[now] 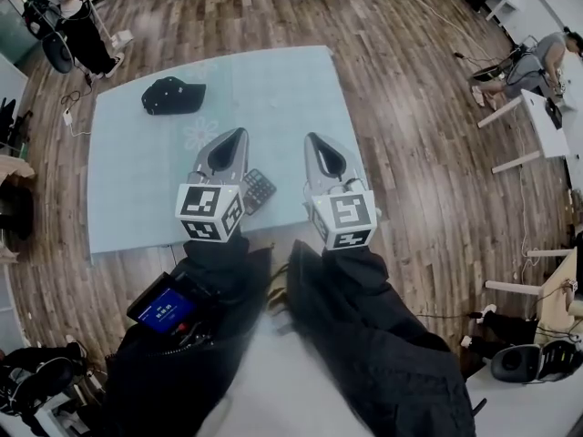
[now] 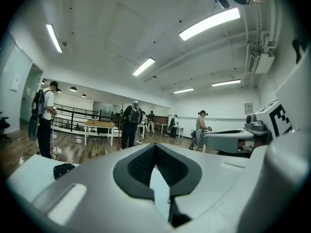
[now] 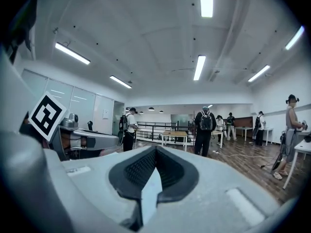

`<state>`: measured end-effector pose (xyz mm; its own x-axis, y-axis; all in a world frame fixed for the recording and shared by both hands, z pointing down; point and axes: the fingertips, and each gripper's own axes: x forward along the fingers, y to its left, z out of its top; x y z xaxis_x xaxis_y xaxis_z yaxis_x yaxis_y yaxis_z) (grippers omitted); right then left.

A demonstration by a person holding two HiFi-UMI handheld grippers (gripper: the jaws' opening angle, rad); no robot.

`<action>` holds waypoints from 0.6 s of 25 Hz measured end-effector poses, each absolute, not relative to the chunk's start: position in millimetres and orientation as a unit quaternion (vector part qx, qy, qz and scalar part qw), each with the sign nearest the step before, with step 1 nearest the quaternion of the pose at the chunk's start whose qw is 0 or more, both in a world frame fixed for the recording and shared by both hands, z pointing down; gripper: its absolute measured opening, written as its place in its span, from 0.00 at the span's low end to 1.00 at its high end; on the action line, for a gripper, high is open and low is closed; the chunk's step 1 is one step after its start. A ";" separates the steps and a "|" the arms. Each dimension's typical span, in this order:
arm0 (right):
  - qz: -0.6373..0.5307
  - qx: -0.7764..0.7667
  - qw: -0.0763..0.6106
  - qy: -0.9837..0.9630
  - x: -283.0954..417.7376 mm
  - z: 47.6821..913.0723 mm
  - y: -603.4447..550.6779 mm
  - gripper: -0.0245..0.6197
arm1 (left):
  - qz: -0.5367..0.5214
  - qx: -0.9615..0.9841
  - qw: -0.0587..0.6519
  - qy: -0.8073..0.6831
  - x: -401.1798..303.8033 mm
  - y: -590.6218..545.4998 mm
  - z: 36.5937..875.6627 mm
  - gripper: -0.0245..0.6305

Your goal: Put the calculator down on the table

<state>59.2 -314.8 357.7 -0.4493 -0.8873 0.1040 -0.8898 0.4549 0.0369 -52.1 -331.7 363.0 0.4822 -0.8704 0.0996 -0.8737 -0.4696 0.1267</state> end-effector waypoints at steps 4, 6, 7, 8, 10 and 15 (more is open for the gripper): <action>-0.016 0.526 0.040 -0.849 62.0 338.9 -316.3 0.03 | 0.001 0.862 0.037 -0.506 -47.2 -329.7 338.3 0.04; -0.023 0.524 0.036 -0.851 61.7 331.3 -315.2 0.03 | -0.005 0.862 0.015 -0.507 -47.1 -327.9 326.2 0.04; -0.026 0.523 0.033 -0.851 61.5 327.4 -314.2 0.03 | -0.008 0.862 0.008 -0.507 -46.8 -327.1 321.0 0.04; -0.030 0.523 0.032 -0.851 61.7 323.4 -313.1 0.03 | -0.011 0.862 0.002 -0.507 -46.1 -326.4 316.5 0.04; -0.039 0.524 0.031 -0.850 62.8 315.7 -310.9 0.03 | -0.014 0.863 -0.005 -0.504 -43.8 -325.4 310.3 0.04; -0.053 0.528 0.030 -0.847 65.7 304.9 -304.9 0.03 | -0.015 0.870 -0.009 -0.492 -36.7 -321.5 304.6 0.04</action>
<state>65.7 -304.9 304.9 -0.4398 -0.8981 -0.0052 -0.8918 0.4360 0.1210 -36.7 -321.5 304.6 0.5149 -0.8565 -0.0348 -0.8570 -0.5152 -0.0003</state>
